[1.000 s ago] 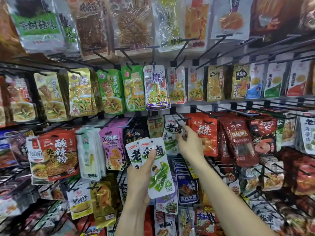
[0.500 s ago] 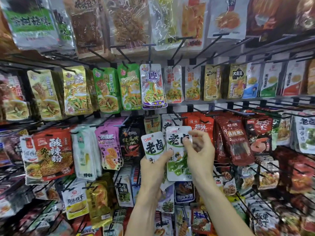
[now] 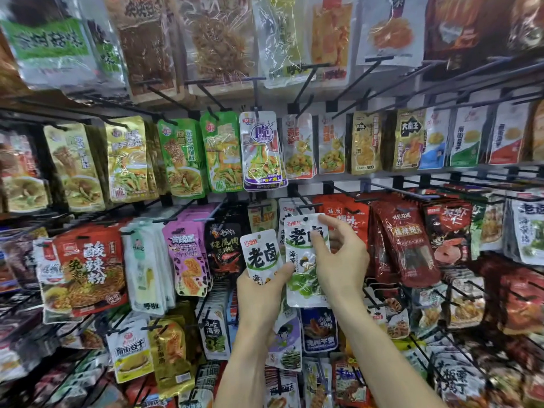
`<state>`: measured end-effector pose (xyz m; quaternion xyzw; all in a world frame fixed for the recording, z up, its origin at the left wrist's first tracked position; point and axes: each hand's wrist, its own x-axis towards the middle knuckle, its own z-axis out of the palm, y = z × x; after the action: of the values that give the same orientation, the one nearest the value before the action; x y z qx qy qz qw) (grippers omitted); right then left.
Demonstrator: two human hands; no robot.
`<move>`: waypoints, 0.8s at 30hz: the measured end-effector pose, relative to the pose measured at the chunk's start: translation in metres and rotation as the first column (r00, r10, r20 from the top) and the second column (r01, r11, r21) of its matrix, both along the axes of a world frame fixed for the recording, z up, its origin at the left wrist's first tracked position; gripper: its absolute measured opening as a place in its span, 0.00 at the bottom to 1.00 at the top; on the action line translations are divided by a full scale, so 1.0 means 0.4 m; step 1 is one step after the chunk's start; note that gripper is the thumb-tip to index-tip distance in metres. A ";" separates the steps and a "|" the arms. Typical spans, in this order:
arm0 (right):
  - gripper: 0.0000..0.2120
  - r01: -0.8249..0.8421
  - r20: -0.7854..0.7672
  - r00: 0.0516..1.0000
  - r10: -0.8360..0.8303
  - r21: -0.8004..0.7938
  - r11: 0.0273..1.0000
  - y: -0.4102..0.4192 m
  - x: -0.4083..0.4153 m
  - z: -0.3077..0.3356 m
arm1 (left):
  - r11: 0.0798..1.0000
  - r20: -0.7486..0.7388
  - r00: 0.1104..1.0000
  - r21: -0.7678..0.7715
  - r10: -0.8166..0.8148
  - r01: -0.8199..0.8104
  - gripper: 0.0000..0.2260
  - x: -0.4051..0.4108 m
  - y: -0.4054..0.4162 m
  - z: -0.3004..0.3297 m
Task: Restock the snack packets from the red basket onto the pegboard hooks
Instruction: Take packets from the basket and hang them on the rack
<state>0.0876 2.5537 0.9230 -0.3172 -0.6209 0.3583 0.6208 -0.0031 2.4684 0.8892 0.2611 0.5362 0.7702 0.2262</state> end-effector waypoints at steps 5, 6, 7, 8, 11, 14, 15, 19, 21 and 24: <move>0.14 0.015 0.103 0.995 -0.014 -0.011 1.000 0.045 -0.053 0.015 | 0.999 0.064 0.996 0.004 0.054 -0.054 0.20 -0.012 -0.018 0.012; 0.15 0.017 0.143 0.990 -0.015 -0.017 1.000 0.059 -0.067 0.024 | 0.997 0.067 0.995 0.006 0.072 -0.073 0.23 -0.014 -0.022 0.018; 0.16 0.022 0.187 0.982 -0.017 -0.027 0.999 0.071 -0.076 0.032 | 0.997 0.050 0.996 0.003 0.077 -0.077 0.25 -0.017 -0.026 0.022; 0.17 0.026 0.224 0.974 -0.017 -0.037 0.999 0.081 -0.082 0.037 | 0.997 0.026 0.997 0.015 0.076 -0.077 0.23 -0.022 -0.027 0.020; 0.20 0.028 0.289 0.957 -0.033 0.021 0.999 0.082 -0.077 0.028 | 0.997 -0.118 0.990 0.013 0.077 -0.076 0.10 -0.028 -0.036 0.027; 0.20 0.030 0.285 0.957 -0.055 0.091 0.995 0.047 -0.044 -0.005 | 0.999 -0.226 0.973 0.032 0.046 -0.040 0.06 -0.037 -0.041 0.022; 0.18 0.008 0.229 0.973 -0.026 0.078 0.997 0.033 -0.030 -0.014 | 0.999 -0.248 0.969 0.044 0.015 -0.004 0.06 -0.035 -0.040 0.025; 0.13 -0.269 -0.084 0.961 0.264 -0.053 0.962 -0.017 0.014 -0.026 | 0.995 -0.336 0.938 0.031 -0.078 0.094 0.08 -0.021 -0.013 0.045; 0.12 -0.304 -0.120 0.948 0.295 -0.068 0.950 -0.018 0.020 -0.033 | 0.992 -0.391 0.914 0.012 -0.110 0.125 0.09 -0.010 0.003 0.055; 0.12 -0.267 -0.146 0.955 0.259 -0.040 0.963 -0.008 0.026 -0.038 | 0.988 -0.395 0.909 0.023 -0.133 0.154 0.14 -0.001 0.024 0.055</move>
<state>0.0979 2.5503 0.9078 -0.2240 -0.6019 0.4773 0.5998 -0.0034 2.4779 0.9112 0.4546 0.5290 0.6978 0.1630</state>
